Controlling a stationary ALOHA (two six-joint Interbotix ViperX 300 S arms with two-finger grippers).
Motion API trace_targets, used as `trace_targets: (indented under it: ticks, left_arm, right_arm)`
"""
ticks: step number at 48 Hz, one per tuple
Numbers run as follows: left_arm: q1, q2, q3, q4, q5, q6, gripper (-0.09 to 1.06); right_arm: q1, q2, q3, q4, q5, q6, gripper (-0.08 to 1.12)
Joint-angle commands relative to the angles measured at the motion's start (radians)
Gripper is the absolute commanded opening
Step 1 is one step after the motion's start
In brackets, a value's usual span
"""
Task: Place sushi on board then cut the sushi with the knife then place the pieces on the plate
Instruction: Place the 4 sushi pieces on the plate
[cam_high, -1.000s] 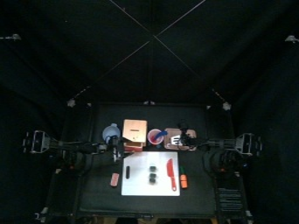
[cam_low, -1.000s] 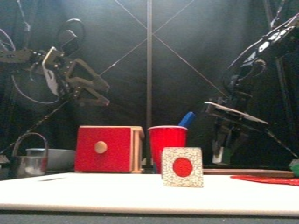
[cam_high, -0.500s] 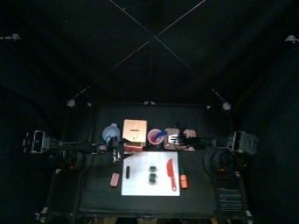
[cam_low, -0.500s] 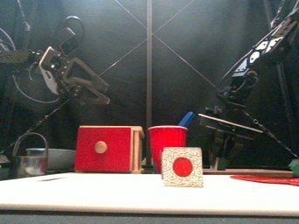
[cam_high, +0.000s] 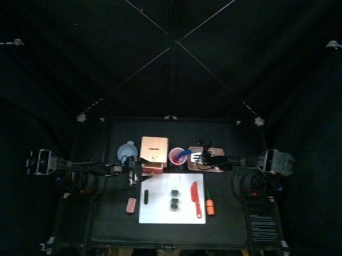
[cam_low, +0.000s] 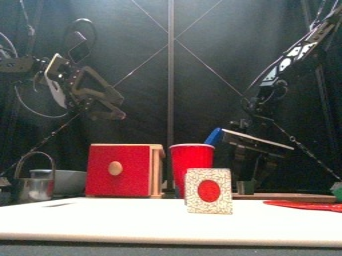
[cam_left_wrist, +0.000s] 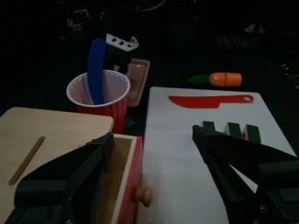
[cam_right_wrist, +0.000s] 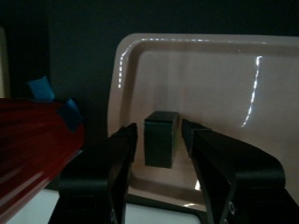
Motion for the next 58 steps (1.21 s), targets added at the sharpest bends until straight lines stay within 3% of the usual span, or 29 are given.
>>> trace_targets:
  ticks: [1,18,28,37,53,58]
  left_arm:
    - [0.002,-0.006,-0.014,0.0,-0.009,0.0,1.02]
    - [0.008,0.0,-0.037,-0.002,-0.009,0.002,1.02]
    - [0.012,0.012,-0.048,-0.005,-0.009,0.0,1.02]
    - [0.032,0.029,-0.058,-0.04,-0.009,-0.002,1.02]
    - [0.028,0.032,-0.054,-0.129,-0.009,0.0,1.02]
    - [0.028,0.032,-0.052,-0.14,-0.009,0.0,1.02]
  right_arm:
    - [0.034,-0.087,-0.008,0.006,0.014,-0.003,0.81]
    - [0.285,-0.255,0.112,0.015,-0.012,-0.064,0.81]
    - [0.442,-0.227,0.051,-0.017,-0.126,-0.209,0.81]
    - [0.476,-0.12,-0.091,-0.04,-0.144,-0.449,0.82]
    - [0.472,0.035,-0.202,0.077,-0.156,-0.815,1.0]
    - [0.472,0.051,-0.207,0.121,-0.156,-0.887,1.02]
